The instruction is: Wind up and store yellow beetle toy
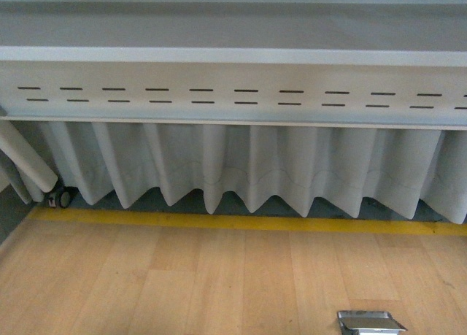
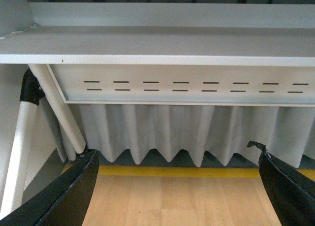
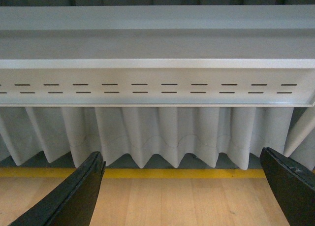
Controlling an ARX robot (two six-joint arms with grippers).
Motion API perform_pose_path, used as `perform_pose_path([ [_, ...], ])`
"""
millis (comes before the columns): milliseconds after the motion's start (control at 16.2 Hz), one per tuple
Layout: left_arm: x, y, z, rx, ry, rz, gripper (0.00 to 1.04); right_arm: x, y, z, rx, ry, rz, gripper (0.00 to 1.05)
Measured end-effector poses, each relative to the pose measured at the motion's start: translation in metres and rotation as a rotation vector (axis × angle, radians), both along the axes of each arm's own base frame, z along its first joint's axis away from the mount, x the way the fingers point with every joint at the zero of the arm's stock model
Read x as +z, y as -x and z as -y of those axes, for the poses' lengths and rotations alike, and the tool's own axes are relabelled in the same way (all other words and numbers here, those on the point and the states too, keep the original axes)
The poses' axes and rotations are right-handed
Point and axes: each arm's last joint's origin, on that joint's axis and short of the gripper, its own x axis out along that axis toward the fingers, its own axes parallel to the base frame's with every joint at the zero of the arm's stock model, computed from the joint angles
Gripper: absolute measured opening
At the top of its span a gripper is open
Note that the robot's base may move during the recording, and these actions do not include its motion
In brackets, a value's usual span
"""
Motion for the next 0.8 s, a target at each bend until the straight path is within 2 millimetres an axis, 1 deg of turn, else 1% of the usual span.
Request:
perform_pose_path([
  [801, 0.0000, 0.0000, 0.0000, 0.000, 0.000, 0.000, 0.98, 0.0000, 0.0000, 0.0000, 0.000, 0.000, 0.000, 0.98],
])
